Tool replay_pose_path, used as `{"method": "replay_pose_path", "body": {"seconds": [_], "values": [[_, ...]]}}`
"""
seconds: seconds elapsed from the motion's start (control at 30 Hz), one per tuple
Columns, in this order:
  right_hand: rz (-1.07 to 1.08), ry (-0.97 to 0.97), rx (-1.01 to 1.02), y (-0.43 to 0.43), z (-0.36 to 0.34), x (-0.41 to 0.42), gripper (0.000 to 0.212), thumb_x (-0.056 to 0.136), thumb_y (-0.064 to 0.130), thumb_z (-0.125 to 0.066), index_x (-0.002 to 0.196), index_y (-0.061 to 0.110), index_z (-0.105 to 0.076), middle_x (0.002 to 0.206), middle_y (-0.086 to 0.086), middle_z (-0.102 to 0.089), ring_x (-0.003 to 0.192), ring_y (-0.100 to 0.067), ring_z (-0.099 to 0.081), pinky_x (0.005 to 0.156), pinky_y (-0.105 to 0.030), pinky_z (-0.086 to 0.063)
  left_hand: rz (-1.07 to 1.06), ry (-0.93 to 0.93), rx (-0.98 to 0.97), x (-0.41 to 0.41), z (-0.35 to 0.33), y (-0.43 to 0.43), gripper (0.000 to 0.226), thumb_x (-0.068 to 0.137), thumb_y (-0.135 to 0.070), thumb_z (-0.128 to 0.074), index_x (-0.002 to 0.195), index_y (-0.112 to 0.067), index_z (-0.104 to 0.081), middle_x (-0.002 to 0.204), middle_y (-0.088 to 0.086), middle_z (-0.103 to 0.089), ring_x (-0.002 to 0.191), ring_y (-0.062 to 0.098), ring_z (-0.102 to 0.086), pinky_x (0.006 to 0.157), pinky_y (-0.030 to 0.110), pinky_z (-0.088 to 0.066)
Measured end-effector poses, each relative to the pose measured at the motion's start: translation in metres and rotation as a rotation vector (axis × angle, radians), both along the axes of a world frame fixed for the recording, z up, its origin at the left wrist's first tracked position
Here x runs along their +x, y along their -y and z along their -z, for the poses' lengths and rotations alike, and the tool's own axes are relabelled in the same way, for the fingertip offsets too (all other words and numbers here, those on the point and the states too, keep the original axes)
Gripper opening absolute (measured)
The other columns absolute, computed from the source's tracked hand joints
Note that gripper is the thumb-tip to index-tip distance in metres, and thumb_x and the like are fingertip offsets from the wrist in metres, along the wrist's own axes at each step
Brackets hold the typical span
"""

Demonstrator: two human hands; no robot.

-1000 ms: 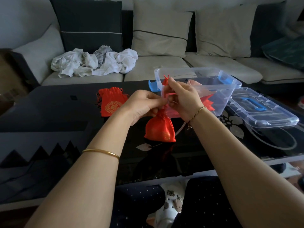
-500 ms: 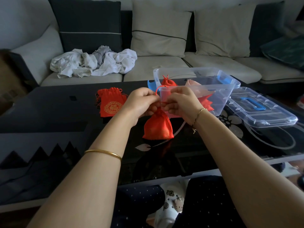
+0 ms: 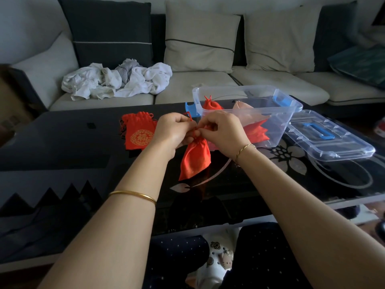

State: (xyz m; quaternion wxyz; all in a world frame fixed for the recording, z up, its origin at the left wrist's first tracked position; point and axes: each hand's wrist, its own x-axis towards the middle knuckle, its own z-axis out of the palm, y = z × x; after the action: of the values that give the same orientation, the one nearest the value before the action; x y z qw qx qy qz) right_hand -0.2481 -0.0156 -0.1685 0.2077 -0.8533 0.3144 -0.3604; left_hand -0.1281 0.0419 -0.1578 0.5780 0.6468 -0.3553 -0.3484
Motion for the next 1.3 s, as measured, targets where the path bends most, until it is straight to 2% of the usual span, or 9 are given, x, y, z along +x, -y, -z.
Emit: {"method": "replay_pose_path", "body": {"seconds": [0.1,0.17,0.27,0.37,0.53,0.7,0.9,1.13,1.3], "values": [[0.022,0.03,0.062,0.001,0.002,0.001,0.007,0.081,0.01,-0.064,0.077,0.013,-0.07,0.065,0.015,-0.053,0.062,0.0,-0.048,0.06,-0.009,-0.038,-0.087,0.021,-0.028,0.001,-0.003,0.001,0.004,0.09,-0.006,-0.057,0.089,-0.009,-0.06,0.072,0.006,-0.062,0.063,0.013,-0.061,0.053,0.021,-0.047],[0.05,0.106,0.217,0.003,0.003,0.001,0.012,0.081,0.01,-0.064,0.069,0.011,-0.067,0.059,0.01,-0.054,0.056,-0.002,-0.047,0.056,-0.01,-0.039,-0.156,0.12,-0.043,0.004,-0.006,0.0,0.018,0.087,-0.008,-0.06,0.104,-0.009,-0.057,0.085,0.005,-0.061,0.075,0.014,-0.061,0.061,0.023,-0.051],[0.076,0.186,0.423,0.007,0.006,0.001,0.028,0.079,0.013,-0.067,0.054,0.012,-0.057,0.053,0.0,-0.049,0.055,-0.014,-0.044,0.057,-0.023,-0.041,-0.08,0.415,-0.115,0.003,-0.01,-0.005,0.013,0.078,-0.011,-0.067,0.088,-0.017,-0.061,0.092,0.003,-0.058,0.079,0.011,-0.055,0.073,0.024,-0.049],[0.083,0.25,0.552,0.01,0.007,0.002,0.026,0.078,0.014,-0.069,0.056,0.006,-0.057,0.053,-0.006,-0.046,0.054,-0.019,-0.041,0.057,-0.033,-0.039,0.028,0.714,-0.118,-0.004,-0.007,-0.007,0.008,0.076,-0.015,-0.072,0.077,-0.022,-0.069,0.095,-0.001,-0.049,0.084,0.009,-0.049,0.075,0.015,-0.04],[0.004,0.383,0.784,0.012,0.009,0.002,0.027,0.079,0.007,-0.066,0.055,0.007,-0.055,0.053,-0.006,-0.038,0.049,-0.017,-0.03,0.049,-0.028,-0.023,-0.031,0.918,-0.101,-0.002,0.001,-0.002,0.009,0.075,-0.02,-0.076,0.083,-0.023,-0.074,0.097,0.0,-0.044,0.104,0.027,-0.051,0.09,0.036,-0.046],[-0.067,0.47,0.965,0.009,0.006,-0.001,0.022,0.085,0.002,-0.06,0.064,0.005,-0.055,0.056,-0.004,-0.04,0.043,-0.009,-0.03,0.045,-0.022,-0.023,-0.031,1.018,-0.077,-0.005,-0.001,-0.002,0.011,0.078,-0.022,-0.074,0.088,-0.02,-0.074,0.11,0.005,-0.049,0.112,0.024,-0.046,0.092,0.041,-0.045],[-0.156,0.473,1.016,0.011,0.005,-0.006,0.019,0.087,0.002,-0.059,0.069,0.007,-0.058,0.059,-0.004,-0.043,0.046,-0.007,-0.035,0.047,-0.02,-0.03,-0.006,1.064,-0.107,-0.003,0.002,0.001,0.004,0.081,-0.016,-0.068,0.083,-0.013,-0.069,0.098,0.004,-0.05,0.097,0.024,-0.051,0.081,0.04,-0.048],[0.1,0.31,0.658,0.032,0.015,-0.02,0.019,0.085,0.006,-0.064,0.067,0.012,-0.061,0.057,0.001,-0.049,0.052,-0.01,-0.042,0.051,-0.024,-0.038,-0.012,0.897,0.005,0.006,-0.002,0.001,0.01,0.086,-0.006,-0.05,0.078,-0.008,-0.055,0.086,0.002,-0.054,0.071,0.014,-0.048,0.055,0.022,-0.033],[0.128,0.238,0.564,0.025,0.029,-0.016,0.008,0.089,0.012,-0.059,0.085,0.011,-0.066,0.068,0.001,-0.058,0.06,-0.008,-0.052,0.059,-0.023,-0.047,0.07,0.592,0.062,-0.004,0.0,0.004,0.009,0.089,-0.009,-0.046,0.083,-0.008,-0.052,0.082,0.005,-0.055,0.08,0.022,-0.057,0.072,0.037,-0.051]]}}
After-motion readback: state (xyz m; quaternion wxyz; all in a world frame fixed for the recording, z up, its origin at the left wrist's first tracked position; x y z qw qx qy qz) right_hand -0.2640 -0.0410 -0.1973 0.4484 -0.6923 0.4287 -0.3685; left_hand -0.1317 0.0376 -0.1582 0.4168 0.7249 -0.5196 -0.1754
